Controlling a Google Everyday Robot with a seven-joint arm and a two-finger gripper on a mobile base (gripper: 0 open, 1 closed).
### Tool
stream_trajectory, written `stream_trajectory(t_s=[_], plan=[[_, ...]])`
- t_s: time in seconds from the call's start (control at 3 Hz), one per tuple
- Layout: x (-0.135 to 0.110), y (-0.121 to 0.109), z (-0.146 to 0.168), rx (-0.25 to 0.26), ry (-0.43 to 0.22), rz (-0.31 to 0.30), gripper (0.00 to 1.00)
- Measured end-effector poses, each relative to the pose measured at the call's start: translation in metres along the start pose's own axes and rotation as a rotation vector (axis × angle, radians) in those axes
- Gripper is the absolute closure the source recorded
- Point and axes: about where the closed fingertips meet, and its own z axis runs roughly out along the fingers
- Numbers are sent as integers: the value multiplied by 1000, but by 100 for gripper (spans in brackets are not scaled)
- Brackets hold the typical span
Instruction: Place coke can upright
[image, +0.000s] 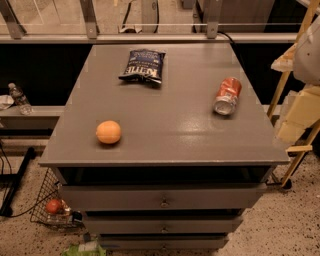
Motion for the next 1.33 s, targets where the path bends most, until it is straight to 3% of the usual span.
stream_trajectory(t_s=[0.67, 1.0, 1.33], plan=[[-2, -4, -1, 4, 1, -26, 0], [-13, -28, 9, -22, 17, -158, 0], [-39, -79, 44, -72, 65, -400, 0]])
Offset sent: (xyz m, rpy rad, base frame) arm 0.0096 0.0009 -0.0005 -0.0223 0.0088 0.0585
